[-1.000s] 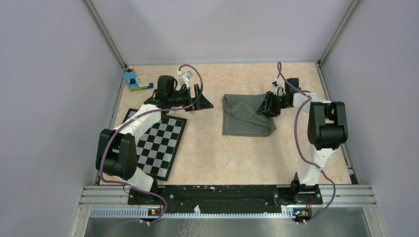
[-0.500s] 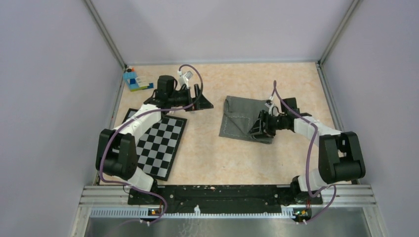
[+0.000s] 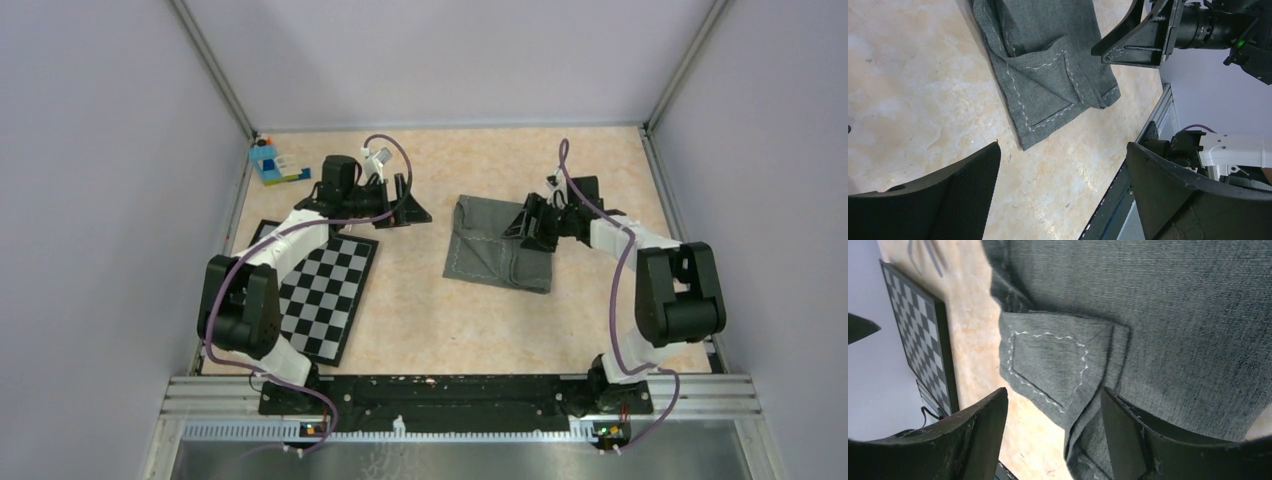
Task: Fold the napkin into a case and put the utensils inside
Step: Smooth out the square-folded napkin at the center of the board.
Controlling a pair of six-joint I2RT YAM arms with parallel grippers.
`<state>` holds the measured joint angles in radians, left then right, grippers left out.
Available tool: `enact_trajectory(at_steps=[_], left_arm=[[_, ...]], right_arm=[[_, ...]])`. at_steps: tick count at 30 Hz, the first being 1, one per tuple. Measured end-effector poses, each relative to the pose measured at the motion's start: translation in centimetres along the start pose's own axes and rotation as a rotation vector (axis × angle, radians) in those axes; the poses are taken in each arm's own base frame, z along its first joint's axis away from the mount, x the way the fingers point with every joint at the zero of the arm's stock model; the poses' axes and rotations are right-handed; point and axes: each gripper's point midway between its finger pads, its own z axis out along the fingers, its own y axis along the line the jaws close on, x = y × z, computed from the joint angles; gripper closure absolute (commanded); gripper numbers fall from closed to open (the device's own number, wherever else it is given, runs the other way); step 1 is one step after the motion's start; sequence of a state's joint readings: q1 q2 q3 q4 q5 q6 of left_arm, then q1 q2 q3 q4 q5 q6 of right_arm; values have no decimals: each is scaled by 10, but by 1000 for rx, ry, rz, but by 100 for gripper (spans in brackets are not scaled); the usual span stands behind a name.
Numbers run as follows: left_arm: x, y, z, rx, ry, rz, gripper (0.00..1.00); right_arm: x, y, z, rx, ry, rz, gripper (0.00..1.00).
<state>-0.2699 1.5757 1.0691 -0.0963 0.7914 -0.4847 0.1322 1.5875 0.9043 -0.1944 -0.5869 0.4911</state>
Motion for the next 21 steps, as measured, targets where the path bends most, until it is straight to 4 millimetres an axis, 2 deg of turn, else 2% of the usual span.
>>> enact_trajectory(at_steps=[11, 16, 21], left_arm=[[5, 5, 1, -14, 17, -12, 1], [5, 5, 1, -16, 18, -11, 1], [6, 5, 1, -17, 20, -13, 1]], right_arm=[[0, -30, 31, 18, 3, 86, 38], [-2, -31, 34, 9, 0, 80, 39], [0, -27, 39, -27, 11, 74, 45]])
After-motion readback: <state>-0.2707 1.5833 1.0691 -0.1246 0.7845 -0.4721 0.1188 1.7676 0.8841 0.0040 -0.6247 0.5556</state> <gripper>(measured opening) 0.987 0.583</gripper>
